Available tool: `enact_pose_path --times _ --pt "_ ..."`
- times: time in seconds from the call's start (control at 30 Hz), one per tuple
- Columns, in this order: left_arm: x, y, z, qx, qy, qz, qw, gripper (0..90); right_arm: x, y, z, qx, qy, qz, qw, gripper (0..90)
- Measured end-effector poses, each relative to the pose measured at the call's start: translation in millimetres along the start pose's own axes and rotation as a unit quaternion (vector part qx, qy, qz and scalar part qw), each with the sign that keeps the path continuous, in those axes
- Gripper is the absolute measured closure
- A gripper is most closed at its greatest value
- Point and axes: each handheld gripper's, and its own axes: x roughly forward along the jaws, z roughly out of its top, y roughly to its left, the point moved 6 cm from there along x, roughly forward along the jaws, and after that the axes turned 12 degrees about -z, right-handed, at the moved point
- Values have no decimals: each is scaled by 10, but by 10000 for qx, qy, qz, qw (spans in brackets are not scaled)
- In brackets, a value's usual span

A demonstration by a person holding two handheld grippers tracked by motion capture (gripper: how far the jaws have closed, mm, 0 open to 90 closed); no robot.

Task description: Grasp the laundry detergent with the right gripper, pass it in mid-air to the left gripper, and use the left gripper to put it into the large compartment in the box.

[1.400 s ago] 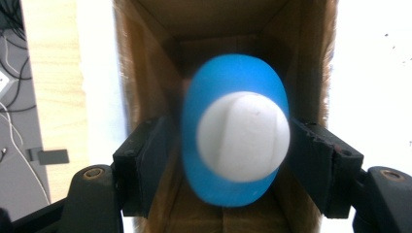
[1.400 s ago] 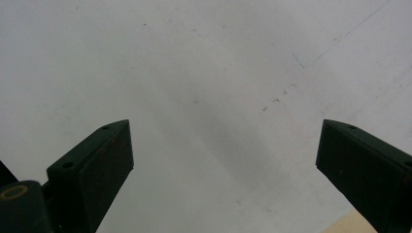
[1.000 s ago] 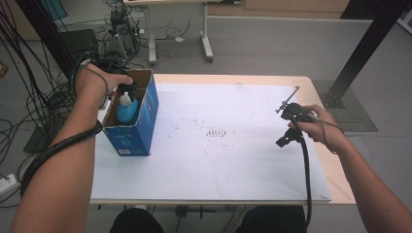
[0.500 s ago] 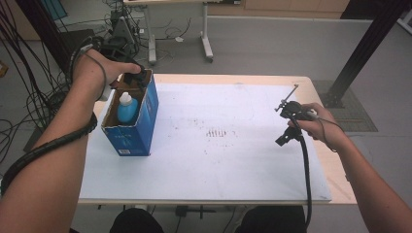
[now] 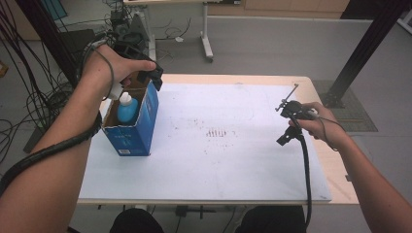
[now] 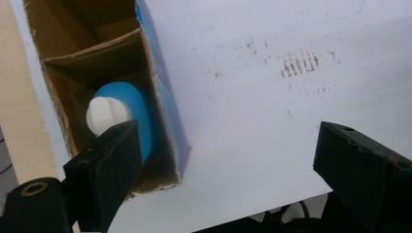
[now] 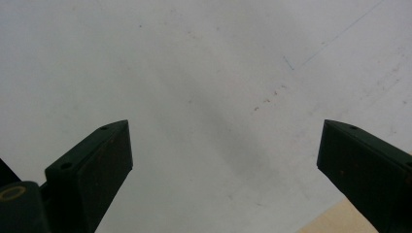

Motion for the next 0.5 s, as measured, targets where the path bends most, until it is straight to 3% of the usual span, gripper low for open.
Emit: enact_pose_path --times 0.23,0.5 --pt "161 -162 -26 259 157 -76 9995 83 -1 -3 9 13 14 53 10000 54" --pt "435 -416 -47 645 399 -99 9971 89 -46 -9 33 97 3 86 9999 53"
